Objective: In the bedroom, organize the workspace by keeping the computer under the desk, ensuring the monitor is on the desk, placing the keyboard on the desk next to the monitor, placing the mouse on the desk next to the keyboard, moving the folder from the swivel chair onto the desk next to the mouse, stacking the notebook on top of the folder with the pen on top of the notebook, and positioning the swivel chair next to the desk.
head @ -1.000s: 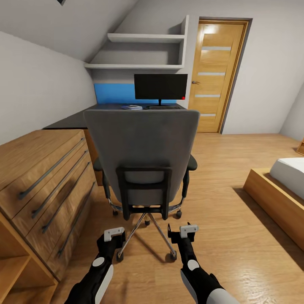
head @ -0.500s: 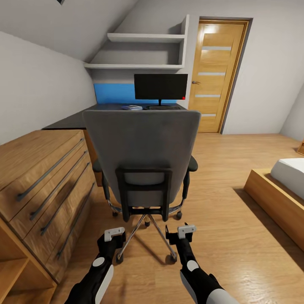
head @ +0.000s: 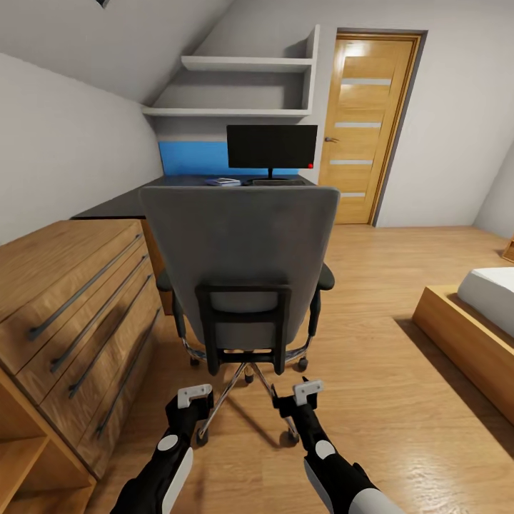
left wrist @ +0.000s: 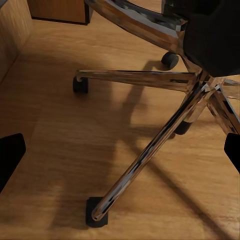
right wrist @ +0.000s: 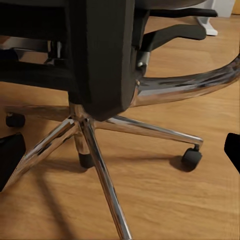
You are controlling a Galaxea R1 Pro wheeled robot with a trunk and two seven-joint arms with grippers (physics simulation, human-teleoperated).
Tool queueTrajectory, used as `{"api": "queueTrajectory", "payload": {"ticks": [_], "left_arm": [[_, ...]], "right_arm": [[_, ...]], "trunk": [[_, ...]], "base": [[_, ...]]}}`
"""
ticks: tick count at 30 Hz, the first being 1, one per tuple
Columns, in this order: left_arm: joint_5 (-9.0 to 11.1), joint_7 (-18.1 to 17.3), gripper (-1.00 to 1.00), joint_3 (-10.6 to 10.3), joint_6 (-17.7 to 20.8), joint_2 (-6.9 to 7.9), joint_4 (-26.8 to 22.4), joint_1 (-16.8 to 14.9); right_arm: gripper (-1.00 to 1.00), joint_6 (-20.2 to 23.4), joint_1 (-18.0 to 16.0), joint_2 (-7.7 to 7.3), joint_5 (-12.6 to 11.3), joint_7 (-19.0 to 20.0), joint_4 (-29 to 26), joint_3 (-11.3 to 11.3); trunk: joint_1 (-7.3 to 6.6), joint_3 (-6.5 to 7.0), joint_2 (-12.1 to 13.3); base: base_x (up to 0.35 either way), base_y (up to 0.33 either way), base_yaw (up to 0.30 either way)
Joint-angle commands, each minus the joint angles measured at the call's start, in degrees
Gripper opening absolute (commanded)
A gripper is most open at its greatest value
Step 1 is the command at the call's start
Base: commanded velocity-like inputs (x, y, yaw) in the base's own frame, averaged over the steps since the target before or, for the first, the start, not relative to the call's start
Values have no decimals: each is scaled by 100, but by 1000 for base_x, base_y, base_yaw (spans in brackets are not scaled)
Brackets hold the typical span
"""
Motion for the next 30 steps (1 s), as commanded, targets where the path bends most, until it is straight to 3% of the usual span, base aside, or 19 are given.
{"api": "queueTrajectory", "payload": {"ticks": [1, 7, 30], "left_arm": [[33, 28, 100, -15, -20, 1, 3, -2], [33, 28, 100, -15, -21, 1, 5, -4], [26, 36, 100, -14, -51, 7, 125, -2]], "right_arm": [[100, -10, -3, 0, 50, 3, 5, 7], [100, -10, -3, 0, 51, 154, 5, 6], [100, -8, -3, 0, 30, 146, -19, -27]], "trunk": [[-1, -5, -2], [-1, -5, -2], [-1, -5, -2]], "base": [[0, 0, 0], [0, 0, 0], [85, 0, 0]]}}
